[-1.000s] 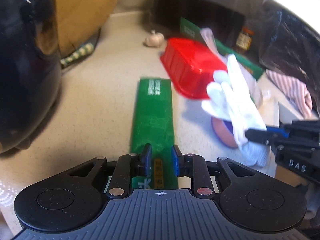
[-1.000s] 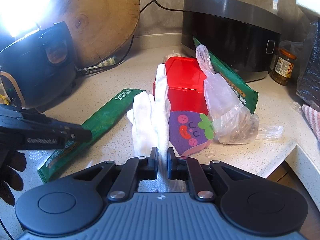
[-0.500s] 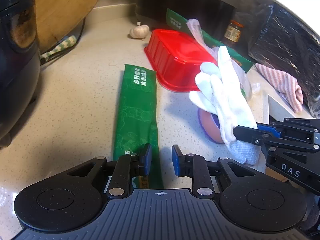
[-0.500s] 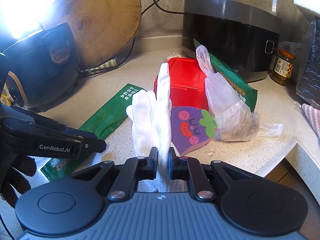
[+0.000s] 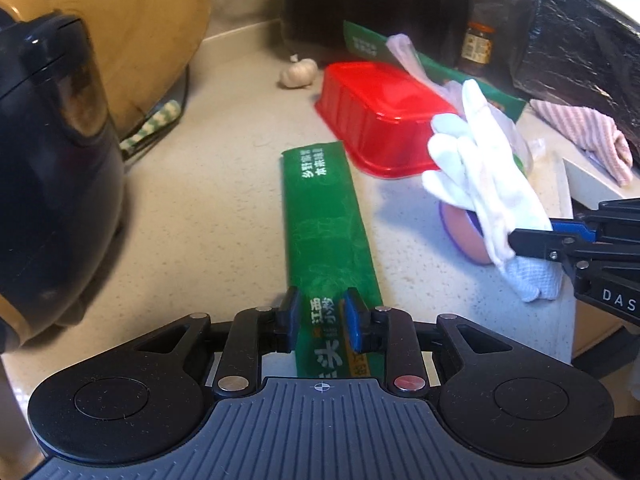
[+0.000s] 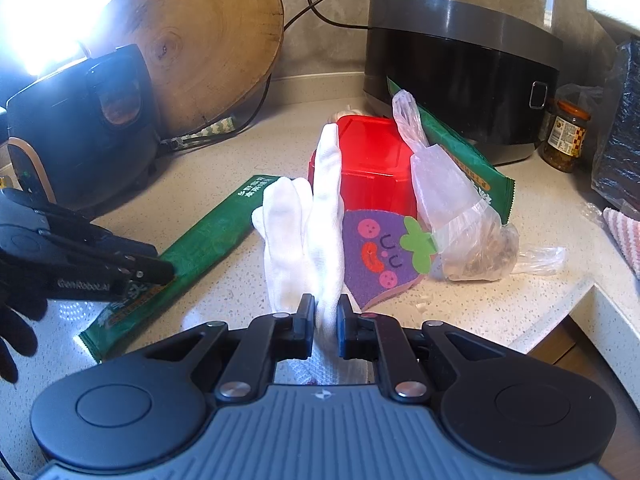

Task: Collect trash
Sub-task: 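Lower the left gripper onto the long green packet and close on it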

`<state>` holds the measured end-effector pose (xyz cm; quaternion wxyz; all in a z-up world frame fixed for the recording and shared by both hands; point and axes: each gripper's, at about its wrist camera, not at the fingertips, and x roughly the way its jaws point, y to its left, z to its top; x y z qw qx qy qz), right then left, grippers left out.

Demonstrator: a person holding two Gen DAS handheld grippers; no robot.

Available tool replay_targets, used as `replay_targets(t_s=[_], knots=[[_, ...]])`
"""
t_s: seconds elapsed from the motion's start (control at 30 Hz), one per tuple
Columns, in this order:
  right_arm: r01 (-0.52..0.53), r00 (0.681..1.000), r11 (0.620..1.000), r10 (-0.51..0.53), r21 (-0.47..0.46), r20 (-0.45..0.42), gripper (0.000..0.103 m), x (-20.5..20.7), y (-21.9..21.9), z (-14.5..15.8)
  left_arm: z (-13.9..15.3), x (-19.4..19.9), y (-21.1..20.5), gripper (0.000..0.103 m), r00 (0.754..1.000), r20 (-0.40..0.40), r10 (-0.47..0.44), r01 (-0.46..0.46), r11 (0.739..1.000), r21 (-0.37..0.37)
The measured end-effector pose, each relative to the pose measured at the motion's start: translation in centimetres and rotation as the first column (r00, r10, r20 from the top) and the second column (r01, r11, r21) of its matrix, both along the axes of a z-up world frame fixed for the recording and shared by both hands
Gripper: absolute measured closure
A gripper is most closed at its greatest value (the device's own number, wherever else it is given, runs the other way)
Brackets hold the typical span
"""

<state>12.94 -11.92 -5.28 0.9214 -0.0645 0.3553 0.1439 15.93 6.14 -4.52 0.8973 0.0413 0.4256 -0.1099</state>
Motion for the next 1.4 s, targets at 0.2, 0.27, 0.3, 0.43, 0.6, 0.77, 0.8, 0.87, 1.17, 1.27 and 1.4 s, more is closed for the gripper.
replay_targets(t_s=[0.2,0.27,0.3,0.43,0.6,0.77,0.8,0.87,1.17,1.27,1.4], knots=[[-0.004,1.000,1.000,0.004,-0.004,0.004,0.091,0.0,0.0,-0.1,-0.2,0.2,-0.6,0.075,1.000,-0.019,-0.017,0.015,0.997,-0.073],[-0.007,1.000,1.000,0.007,-0.008,0.006,0.091,-0.1,0.0,-0.1,-0.1,0.5,-1.0,0.075,1.000,-0.023,-0.016,0.014,0.997,-0.075],[-0.009,1.000,1.000,0.009,-0.011,0.008,0.091,-0.1,0.1,-0.2,0.2,0.7,-1.0,0.075,1.000,-0.018,-0.002,0.000,0.996,-0.085],[-0.016,1.000,1.000,0.016,-0.024,0.018,0.091,-0.3,0.3,-0.3,1.5,2.0,-0.6,0.075,0.998,0.026,0.062,-0.057,0.987,-0.148],[-0.021,1.000,1.000,0.021,-0.022,0.017,0.091,-0.4,0.2,-0.2,0.1,4.4,-2.6,0.073,0.999,-0.027,0.042,-0.043,0.999,-0.021],[-0.027,0.999,1.000,0.027,-0.013,0.017,0.091,-0.4,-0.1,-0.3,-0.4,4.5,-3.3,0.063,0.999,-0.033,0.044,-0.042,0.998,0.045],[-0.028,0.999,1.000,0.028,-0.012,0.018,0.091,-0.3,-0.1,-0.3,-0.5,4.6,-3.2,0.062,0.998,-0.040,0.051,-0.050,0.998,0.039],[-0.030,0.999,0.999,0.030,-0.013,0.020,0.091,-0.4,-0.2,-0.3,-0.7,4.7,-2.8,0.061,0.997,-0.047,0.063,-0.062,0.998,0.024],[-0.077,0.995,0.996,0.080,-0.049,0.060,0.071,-0.4,0.6,0.0,-1.0,2.6,-2.0,0.070,0.998,0.007,0.066,-0.066,0.997,-0.041],[-0.107,0.990,0.991,0.113,-0.074,0.082,0.070,-0.1,1.4,0.1,-0.5,1.7,-1.0,0.084,0.994,-0.007,0.108,-0.108,0.989,-0.103],[-0.148,0.984,0.986,0.155,-0.082,0.083,0.070,0.6,2.7,0.1,0.9,-0.3,0.7,0.087,0.986,0.030,0.167,-0.162,0.979,-0.127]])
